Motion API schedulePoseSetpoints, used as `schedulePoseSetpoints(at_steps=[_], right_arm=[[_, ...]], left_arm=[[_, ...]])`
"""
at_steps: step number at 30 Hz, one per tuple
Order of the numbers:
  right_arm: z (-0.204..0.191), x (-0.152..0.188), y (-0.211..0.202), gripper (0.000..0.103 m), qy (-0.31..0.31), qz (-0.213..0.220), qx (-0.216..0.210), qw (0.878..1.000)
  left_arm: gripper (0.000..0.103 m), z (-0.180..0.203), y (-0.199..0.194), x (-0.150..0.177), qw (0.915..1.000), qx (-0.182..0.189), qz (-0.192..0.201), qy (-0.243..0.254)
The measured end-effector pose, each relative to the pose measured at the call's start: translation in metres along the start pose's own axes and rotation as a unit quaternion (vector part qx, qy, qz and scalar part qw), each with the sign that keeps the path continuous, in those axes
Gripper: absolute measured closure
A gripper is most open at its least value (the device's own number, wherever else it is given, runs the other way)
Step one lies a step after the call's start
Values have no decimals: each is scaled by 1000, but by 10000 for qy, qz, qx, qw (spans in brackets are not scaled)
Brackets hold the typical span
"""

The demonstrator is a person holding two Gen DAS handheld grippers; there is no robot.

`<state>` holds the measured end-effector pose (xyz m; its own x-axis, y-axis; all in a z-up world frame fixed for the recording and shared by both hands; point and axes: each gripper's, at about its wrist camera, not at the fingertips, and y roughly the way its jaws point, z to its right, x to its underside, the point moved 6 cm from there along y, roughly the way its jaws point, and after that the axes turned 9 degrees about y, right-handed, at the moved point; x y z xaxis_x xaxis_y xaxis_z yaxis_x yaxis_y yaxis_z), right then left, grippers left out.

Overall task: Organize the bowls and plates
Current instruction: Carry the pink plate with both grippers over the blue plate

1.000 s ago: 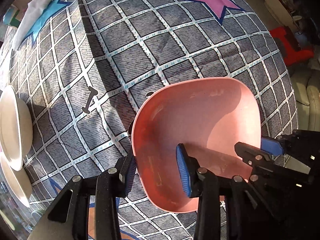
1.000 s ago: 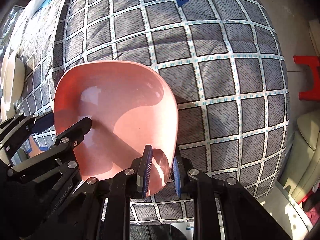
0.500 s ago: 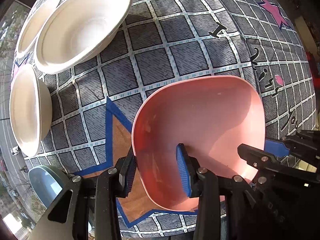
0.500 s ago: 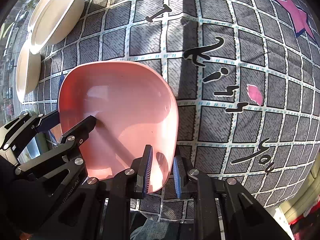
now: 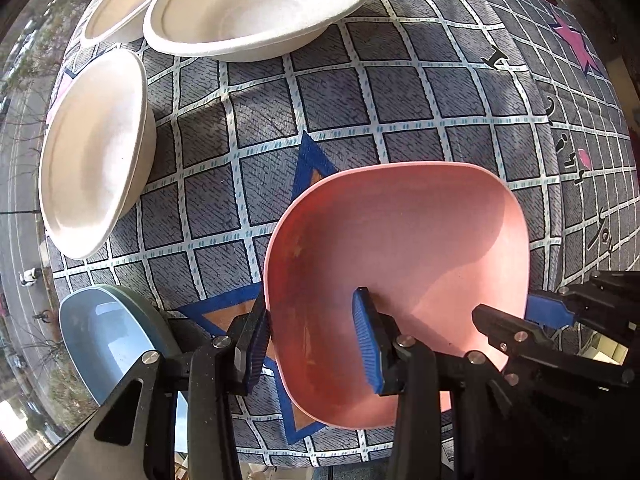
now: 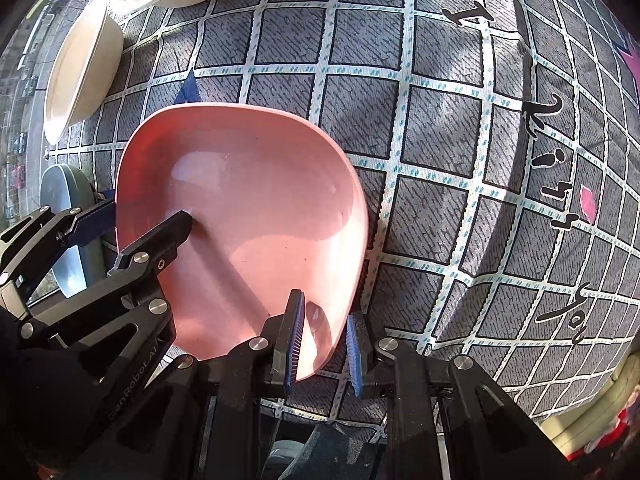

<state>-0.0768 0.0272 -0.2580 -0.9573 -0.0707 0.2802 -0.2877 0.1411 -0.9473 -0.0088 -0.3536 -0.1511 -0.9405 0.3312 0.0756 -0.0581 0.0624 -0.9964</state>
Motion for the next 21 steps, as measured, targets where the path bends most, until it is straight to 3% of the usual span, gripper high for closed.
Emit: schedulePoseSetpoints(at_steps=[15,21], right_arm=[[-18,-9,22,81,-215,-96,176,9996],[-30,0,22,81,-212,-169,70,9996]], left_arm=[[60,-5,11,8,9998,152,88,-58],[60,-14,-8,13,9996,177,193,-91]])
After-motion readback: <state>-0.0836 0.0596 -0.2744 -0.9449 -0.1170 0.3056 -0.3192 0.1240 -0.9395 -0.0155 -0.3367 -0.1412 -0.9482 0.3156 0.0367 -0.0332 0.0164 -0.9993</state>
